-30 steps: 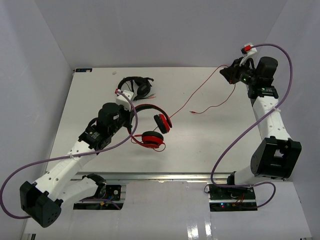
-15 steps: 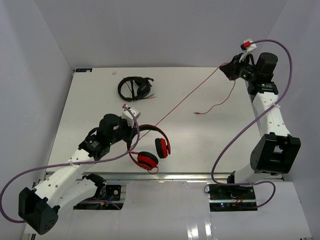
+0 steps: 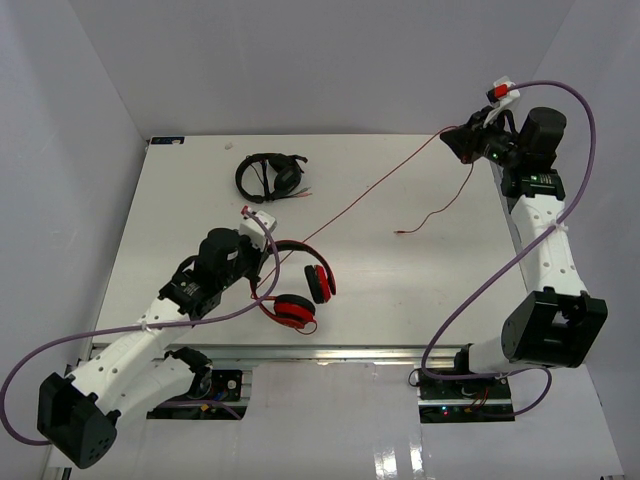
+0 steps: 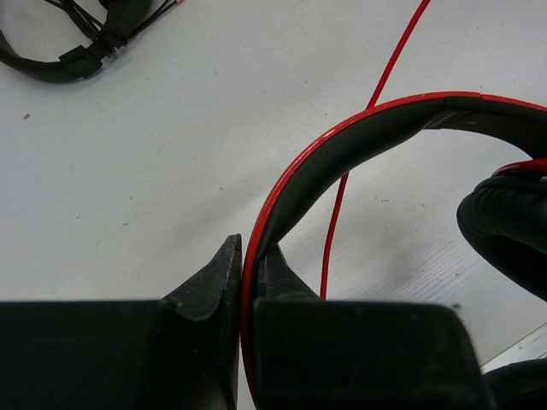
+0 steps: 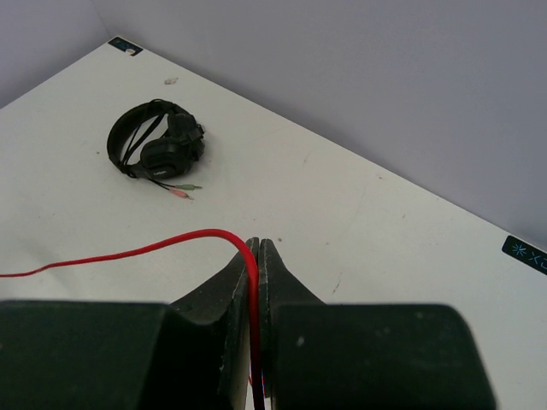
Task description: Wrap the headphones
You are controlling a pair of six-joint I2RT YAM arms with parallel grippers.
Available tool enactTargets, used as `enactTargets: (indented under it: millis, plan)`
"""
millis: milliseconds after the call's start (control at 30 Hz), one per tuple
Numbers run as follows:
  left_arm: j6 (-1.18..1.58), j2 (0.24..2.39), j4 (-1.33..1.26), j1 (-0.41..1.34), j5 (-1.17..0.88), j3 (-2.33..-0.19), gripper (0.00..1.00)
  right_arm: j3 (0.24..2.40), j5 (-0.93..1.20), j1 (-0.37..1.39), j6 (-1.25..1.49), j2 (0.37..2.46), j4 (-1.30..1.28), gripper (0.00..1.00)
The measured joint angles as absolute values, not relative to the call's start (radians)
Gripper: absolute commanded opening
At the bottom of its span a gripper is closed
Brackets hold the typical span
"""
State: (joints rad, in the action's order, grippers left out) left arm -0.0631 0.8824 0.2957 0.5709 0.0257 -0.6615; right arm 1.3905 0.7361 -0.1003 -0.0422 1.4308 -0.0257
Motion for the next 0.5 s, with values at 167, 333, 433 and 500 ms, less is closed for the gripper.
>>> enactTargets:
  millis: [167,333,433,500]
  plan:
    - [-0.063,0.854,0.291,0.571,0.031,-0.670,0.00,1.332,0.730,-0.105,-0.057,1.420,-0.023,0.08]
    - [-0.064,0.828,0.292,0.571,0.043,-0.670,0.00,1.296,0.718,-0.107,-0.068,1.420,-0.031,0.08]
    - [-0.064,0.826,0.292,0.571,0.045,-0.670,0.00,1.296,0.716,-0.114,-0.072,1.419,-0.030,0.08]
    - [-0.067,0.826,0.292,0.571,0.045,-0.664,0.00,1.296,0.717,-0.122,-0.071,1.414,-0.030,0.08]
